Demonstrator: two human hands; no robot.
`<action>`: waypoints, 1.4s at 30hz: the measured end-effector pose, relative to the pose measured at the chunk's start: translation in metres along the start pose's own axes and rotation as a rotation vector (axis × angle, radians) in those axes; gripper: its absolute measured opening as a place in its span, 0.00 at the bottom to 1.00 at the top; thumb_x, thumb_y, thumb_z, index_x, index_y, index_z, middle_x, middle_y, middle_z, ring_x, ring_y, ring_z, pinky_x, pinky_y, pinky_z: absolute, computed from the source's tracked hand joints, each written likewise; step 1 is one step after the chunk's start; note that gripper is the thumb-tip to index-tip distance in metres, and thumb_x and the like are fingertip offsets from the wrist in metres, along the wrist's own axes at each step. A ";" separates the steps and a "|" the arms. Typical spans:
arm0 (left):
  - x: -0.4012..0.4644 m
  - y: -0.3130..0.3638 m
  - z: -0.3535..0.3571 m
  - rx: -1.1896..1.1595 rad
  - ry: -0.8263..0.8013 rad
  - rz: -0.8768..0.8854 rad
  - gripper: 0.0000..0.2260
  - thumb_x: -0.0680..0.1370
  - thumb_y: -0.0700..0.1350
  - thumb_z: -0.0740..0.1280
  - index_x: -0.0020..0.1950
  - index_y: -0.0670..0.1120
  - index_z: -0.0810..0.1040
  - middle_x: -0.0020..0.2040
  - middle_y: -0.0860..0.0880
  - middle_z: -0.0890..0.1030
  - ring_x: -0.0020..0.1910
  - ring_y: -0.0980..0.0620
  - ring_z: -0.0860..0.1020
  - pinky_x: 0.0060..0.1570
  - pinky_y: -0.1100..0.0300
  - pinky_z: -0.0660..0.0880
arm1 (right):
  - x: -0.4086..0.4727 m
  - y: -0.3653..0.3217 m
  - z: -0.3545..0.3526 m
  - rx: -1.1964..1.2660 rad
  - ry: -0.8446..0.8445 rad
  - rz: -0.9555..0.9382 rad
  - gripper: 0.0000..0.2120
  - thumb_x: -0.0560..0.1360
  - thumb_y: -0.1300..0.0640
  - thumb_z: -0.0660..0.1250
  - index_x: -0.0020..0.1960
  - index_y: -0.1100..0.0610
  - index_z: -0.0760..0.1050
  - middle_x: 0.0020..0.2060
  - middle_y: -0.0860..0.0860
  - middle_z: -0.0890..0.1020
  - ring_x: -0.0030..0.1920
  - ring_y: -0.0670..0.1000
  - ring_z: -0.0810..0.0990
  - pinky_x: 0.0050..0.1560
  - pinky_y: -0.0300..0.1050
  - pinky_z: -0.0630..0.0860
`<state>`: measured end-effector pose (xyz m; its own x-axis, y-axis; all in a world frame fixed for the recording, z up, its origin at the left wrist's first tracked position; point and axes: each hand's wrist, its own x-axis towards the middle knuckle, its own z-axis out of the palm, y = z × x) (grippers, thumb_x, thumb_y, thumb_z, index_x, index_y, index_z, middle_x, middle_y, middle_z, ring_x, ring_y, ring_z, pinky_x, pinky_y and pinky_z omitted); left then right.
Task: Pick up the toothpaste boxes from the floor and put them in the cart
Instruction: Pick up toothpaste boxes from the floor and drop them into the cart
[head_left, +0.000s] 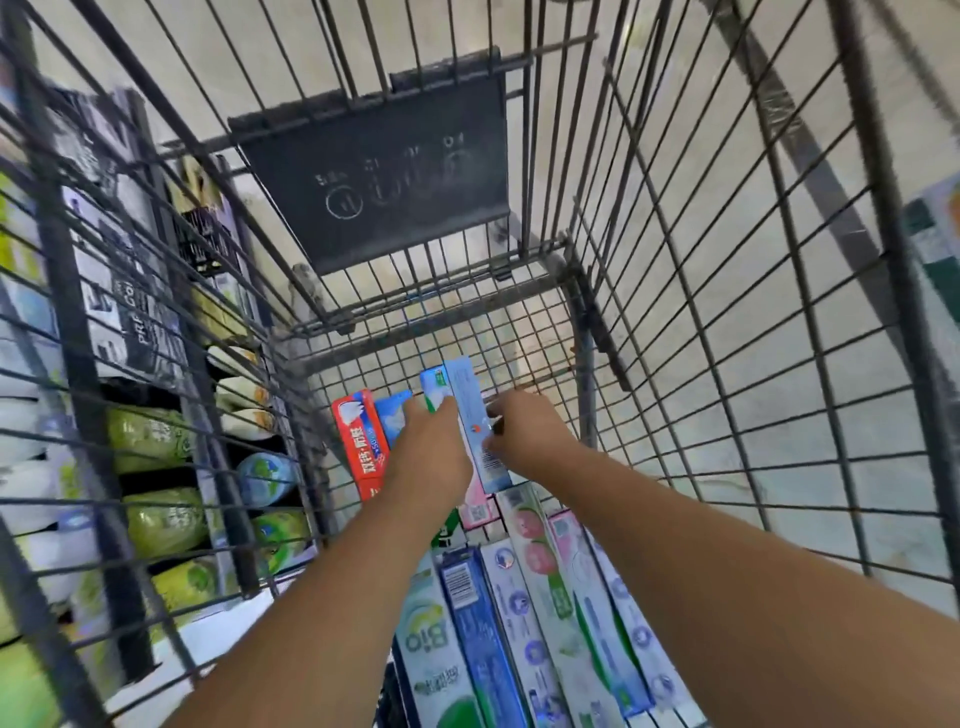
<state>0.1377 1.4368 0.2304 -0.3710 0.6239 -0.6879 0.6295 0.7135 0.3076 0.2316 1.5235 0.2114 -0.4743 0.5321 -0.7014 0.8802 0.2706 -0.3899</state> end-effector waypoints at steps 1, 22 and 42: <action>-0.001 -0.001 -0.002 -0.016 0.031 -0.003 0.20 0.77 0.37 0.64 0.69 0.46 0.69 0.65 0.41 0.64 0.49 0.41 0.76 0.42 0.53 0.73 | -0.003 0.001 0.001 0.011 -0.016 -0.007 0.12 0.75 0.59 0.68 0.58 0.59 0.80 0.47 0.56 0.83 0.48 0.56 0.81 0.40 0.40 0.70; -0.256 0.055 -0.243 0.387 0.235 0.149 0.47 0.66 0.78 0.35 0.80 0.56 0.40 0.81 0.44 0.45 0.79 0.43 0.40 0.75 0.42 0.39 | -0.278 -0.086 -0.230 -0.482 0.291 -0.329 0.46 0.73 0.26 0.46 0.80 0.52 0.37 0.79 0.55 0.40 0.79 0.55 0.37 0.77 0.56 0.40; -0.468 -0.013 -0.240 0.295 0.260 0.019 0.44 0.69 0.77 0.43 0.79 0.58 0.36 0.80 0.47 0.37 0.78 0.43 0.36 0.75 0.41 0.39 | -0.428 -0.168 -0.204 -0.680 0.237 -0.530 0.56 0.64 0.20 0.48 0.80 0.51 0.34 0.78 0.54 0.36 0.78 0.56 0.35 0.75 0.56 0.38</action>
<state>0.1394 1.2121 0.7056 -0.4940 0.7229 -0.4830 0.7932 0.6023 0.0902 0.2903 1.4135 0.6989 -0.8719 0.3336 -0.3584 0.4025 0.9051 -0.1367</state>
